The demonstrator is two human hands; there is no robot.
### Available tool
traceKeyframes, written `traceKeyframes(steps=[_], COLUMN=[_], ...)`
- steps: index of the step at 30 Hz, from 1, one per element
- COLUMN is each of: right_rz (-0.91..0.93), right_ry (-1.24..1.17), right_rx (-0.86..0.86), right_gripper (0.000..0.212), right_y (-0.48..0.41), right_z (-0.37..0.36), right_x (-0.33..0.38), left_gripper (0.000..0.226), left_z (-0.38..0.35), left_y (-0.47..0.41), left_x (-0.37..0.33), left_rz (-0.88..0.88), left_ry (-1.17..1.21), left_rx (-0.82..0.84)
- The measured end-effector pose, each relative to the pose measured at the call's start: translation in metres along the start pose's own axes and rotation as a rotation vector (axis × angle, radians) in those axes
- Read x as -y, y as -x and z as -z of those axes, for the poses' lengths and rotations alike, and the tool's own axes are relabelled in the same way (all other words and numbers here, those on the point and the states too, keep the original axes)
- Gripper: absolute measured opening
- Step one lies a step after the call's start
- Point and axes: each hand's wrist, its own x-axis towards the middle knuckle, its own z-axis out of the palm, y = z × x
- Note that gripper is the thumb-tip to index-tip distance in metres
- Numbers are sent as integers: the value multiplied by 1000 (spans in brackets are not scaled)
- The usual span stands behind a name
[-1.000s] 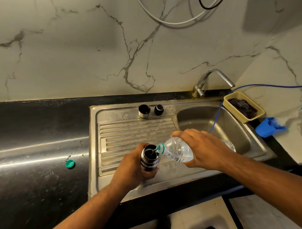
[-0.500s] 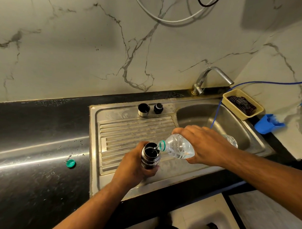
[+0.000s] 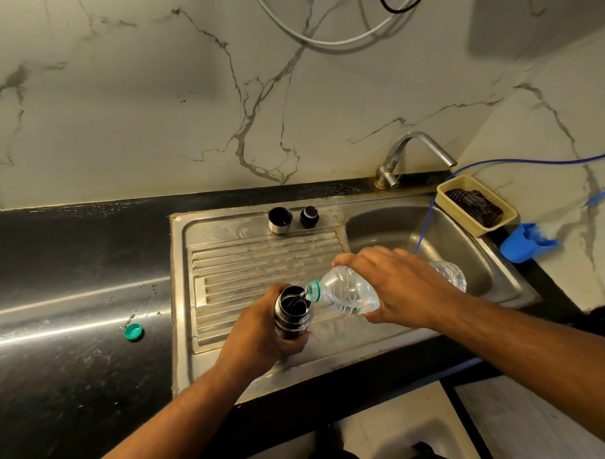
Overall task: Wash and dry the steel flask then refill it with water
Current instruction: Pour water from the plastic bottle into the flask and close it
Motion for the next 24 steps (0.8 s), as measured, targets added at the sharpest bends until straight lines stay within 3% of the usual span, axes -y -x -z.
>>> traceKeyframes(steps=[24], right_rz=[2], right_ry=[51], right_rx=[24], right_gripper=[101], right_y=[10], right_z=[17], right_x=[2], left_gripper=[64], left_z=[-3], left_y=[3], left_x=[2], left_rz=[-23], left_ry=[-35], left_rx=[-3])
